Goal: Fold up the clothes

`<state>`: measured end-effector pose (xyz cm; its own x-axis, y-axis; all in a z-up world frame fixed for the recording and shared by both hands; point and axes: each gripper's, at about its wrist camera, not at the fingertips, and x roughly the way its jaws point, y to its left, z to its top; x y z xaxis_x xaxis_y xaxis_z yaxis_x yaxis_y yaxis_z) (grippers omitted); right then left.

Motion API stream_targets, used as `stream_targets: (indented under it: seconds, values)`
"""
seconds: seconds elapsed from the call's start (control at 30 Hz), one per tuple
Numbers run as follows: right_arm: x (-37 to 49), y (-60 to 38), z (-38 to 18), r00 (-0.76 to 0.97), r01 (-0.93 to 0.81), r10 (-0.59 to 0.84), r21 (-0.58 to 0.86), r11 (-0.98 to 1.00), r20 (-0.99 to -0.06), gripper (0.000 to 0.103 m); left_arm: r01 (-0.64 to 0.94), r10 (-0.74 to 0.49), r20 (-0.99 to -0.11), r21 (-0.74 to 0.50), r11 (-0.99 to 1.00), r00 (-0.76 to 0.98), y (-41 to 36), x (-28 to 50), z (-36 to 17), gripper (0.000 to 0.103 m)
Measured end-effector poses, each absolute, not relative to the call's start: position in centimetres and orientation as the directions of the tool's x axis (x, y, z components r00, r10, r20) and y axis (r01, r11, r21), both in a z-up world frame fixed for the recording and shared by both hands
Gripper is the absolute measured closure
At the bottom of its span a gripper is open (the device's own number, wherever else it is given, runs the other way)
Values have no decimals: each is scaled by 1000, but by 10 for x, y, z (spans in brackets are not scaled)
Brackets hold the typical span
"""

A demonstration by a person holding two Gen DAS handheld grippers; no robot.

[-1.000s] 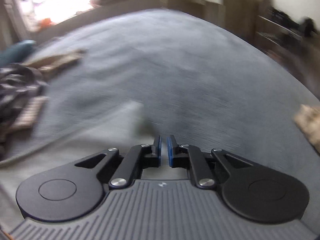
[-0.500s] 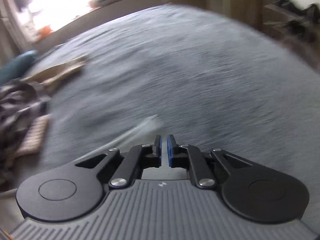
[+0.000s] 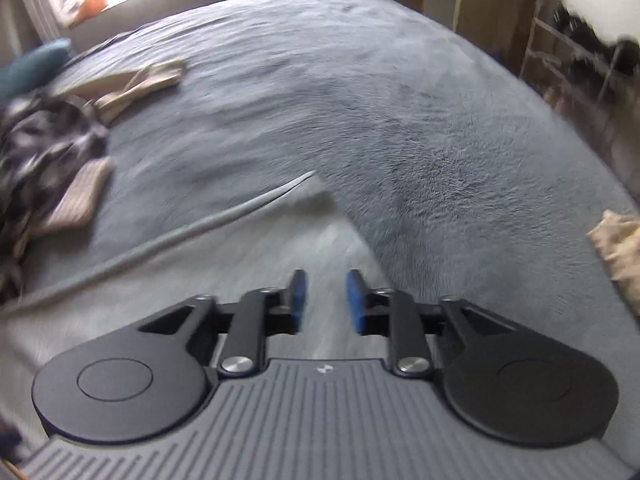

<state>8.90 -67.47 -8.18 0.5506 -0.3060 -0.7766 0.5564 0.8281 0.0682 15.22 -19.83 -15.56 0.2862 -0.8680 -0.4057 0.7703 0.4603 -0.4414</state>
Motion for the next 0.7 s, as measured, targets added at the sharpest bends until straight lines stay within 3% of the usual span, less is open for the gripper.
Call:
stream_targets:
  seconds: [0.2, 0.37, 0.53, 0.7]
  values:
    - [71, -595, -36, 642, 411, -213, 96, 907, -737, 77, 730, -869, -384, -488, 479, 314, -171, 134, -110, 52]
    - [72, -510, -1, 745, 201, -88, 97, 975, -661, 73, 681, -805, -413, -439, 586, 427, -91, 107, -80, 50]
    - [95, -422, -29, 713, -5, 111, 153, 988, -693, 72, 552, -702, -405, -434, 712, 586, 1, 99, -78, 50]
    - [131, -339, -67, 636, -133, 233, 192, 972, -735, 72, 488, -630, -377, -408, 771, 679, 33, 119, -78, 50]
